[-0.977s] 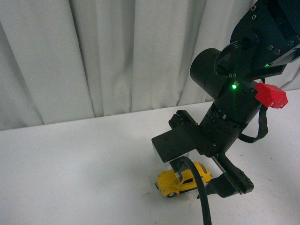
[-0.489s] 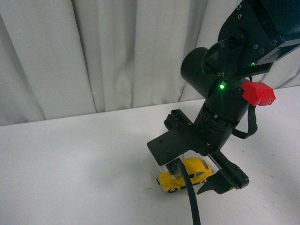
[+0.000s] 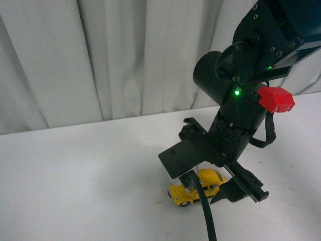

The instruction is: Wind up and store yellow beetle toy

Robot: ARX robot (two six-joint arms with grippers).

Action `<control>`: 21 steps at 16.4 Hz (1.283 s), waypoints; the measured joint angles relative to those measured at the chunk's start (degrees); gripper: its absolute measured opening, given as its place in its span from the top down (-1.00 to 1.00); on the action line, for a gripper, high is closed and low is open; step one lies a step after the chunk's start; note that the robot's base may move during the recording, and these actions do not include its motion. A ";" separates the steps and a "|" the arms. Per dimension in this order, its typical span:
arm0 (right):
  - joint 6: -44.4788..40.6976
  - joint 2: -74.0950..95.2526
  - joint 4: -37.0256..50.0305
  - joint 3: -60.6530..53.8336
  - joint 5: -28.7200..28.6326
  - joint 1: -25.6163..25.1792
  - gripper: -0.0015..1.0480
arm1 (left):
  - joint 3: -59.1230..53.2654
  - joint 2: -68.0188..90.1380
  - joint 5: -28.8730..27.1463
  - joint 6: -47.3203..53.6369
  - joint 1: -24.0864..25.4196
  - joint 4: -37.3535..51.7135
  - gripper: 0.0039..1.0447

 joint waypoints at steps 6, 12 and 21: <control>0.02 0.00 -0.81 0.37 0.96 0.13 0.19 | 0.00 0.00 0.00 0.02 0.00 0.00 -0.88; 8.70 0.07 1.64 -0.55 1.84 0.70 0.19 | 0.00 0.00 0.00 0.00 0.00 0.00 -0.88; 13.99 -1.73 5.92 -4.22 2.14 0.79 0.19 | 0.00 0.00 0.00 0.00 0.00 -0.02 -0.88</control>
